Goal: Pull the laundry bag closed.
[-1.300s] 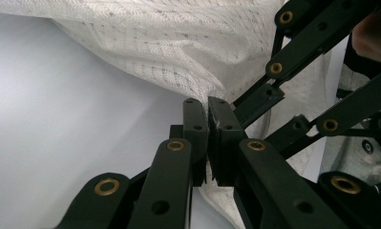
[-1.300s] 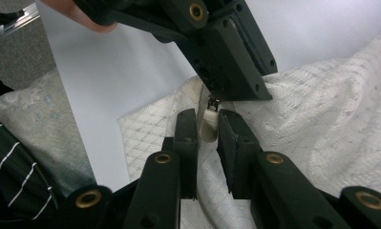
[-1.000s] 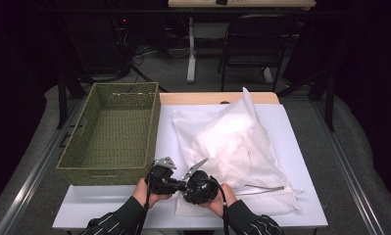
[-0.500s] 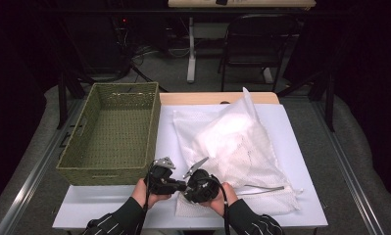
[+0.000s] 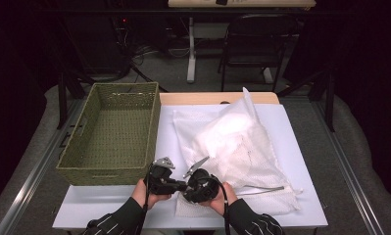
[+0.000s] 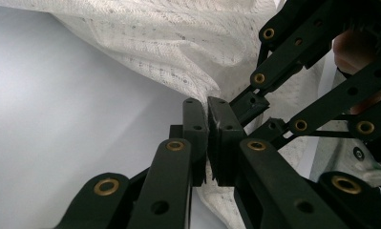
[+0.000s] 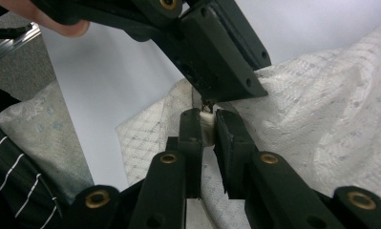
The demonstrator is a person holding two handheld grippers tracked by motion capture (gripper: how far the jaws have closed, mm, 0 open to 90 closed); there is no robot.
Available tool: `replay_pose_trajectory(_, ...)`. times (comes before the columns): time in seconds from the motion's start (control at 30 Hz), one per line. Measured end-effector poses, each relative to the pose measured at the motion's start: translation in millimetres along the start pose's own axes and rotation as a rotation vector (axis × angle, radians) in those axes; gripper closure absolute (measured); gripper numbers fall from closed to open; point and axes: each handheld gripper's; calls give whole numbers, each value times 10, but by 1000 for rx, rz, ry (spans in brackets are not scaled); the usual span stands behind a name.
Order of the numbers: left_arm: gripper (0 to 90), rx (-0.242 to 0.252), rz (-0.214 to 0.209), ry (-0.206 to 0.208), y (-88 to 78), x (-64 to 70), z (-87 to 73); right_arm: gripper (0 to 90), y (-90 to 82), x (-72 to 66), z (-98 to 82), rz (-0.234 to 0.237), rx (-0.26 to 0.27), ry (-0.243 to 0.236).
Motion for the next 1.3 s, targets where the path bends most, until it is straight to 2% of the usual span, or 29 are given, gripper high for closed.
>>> replay_pose_trajectory(0.8,873,-14,2,22,-24,7,-1,826,-23,-4,16,-43,-57,13)
replay_pose_trajectory(1.17,873,-1,13,4,-69,-14,-16,828,-23,42,-11,-89,-111,15)
replay_pose_trajectory(1.3,873,-2,4,-2,-73,-27,-24,828,-33,60,-20,-90,-122,15)
Point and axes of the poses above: each handheld gripper's, and its own axes: y roughly forward along the jaws, z roughly out of its top, x roughly to its right
